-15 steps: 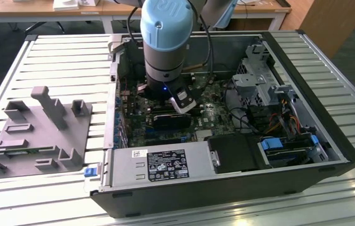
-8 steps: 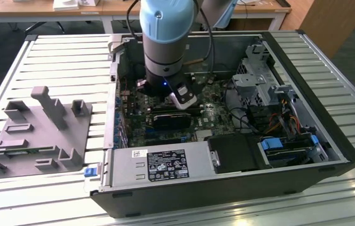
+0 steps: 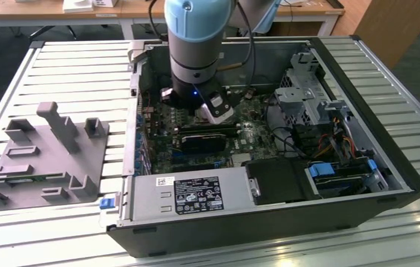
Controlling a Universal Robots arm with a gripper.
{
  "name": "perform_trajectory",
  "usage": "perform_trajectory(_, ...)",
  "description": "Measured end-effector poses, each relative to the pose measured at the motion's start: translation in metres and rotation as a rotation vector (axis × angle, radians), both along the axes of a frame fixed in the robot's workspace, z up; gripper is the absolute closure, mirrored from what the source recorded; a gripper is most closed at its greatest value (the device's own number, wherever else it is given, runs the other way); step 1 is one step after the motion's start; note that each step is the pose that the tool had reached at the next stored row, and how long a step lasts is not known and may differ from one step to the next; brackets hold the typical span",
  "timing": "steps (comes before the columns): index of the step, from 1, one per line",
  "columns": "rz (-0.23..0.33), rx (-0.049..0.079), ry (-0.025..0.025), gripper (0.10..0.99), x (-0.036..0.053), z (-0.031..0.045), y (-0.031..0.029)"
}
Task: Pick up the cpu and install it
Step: 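Install the second cpu locking lever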
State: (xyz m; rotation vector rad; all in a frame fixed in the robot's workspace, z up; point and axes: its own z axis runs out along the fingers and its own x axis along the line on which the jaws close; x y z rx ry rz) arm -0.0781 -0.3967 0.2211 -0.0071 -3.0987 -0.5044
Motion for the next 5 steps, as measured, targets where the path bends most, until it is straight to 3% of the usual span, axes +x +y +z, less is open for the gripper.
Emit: perform_trajectory(5, 0.000, 0.003, 0.0000, 0.980, 0.0000, 0.0134, 0.0000)
